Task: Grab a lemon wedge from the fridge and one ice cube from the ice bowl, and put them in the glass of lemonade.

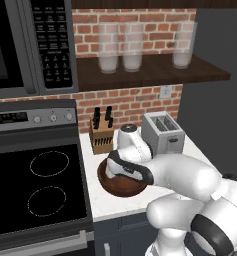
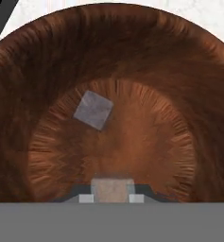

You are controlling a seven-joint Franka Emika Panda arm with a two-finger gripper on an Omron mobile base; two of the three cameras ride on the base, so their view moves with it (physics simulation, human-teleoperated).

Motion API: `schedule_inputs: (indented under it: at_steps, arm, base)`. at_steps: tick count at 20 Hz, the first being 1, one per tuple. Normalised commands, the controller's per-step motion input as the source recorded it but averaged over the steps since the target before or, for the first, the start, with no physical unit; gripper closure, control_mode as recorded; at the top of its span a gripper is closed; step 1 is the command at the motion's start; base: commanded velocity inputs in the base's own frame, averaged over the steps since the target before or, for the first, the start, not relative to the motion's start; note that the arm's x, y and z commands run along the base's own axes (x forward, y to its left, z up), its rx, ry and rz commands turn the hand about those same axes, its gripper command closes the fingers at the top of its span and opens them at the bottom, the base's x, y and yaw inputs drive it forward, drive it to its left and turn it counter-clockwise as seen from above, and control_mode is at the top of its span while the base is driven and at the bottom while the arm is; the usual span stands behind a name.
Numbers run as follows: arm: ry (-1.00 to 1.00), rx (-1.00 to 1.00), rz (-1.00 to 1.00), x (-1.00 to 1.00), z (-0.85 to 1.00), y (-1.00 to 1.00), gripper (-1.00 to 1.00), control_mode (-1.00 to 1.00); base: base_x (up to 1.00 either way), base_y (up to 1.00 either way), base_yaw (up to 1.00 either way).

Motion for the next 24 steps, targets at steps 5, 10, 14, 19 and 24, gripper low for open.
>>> schedule_inputs:
  at_steps: [5, 10, 14, 19, 24]
  arm:
    - [-0.11, -0.11, 0.0, -0.3, 1.0, 0.07, 1.0, -1.0]
    - [-0.08, -0.12, 0.0, -0.22, 0.94, 0.01, 1.0, -1.0]
    - [-0.07, 0.01, 0.0, -0.14, 0.3, 0.0, 1.0, -1.0]
    - [-0.08, 0.02, 0.0, -0.17, 0.15, 0.0, 1.0, -1.0]
    - [-0.04, 0.0, 0.0, -0.13, 0.02, 0.0, 1.0, -1.0]
  base:
    - [0.0, 0.0, 0.0]
    - [0.0, 0.0, 0.0]
    - [0.0, 0.0, 0.0]
    - [0.0, 0.0, 0.0]
    - [0.0, 0.0, 0.0]
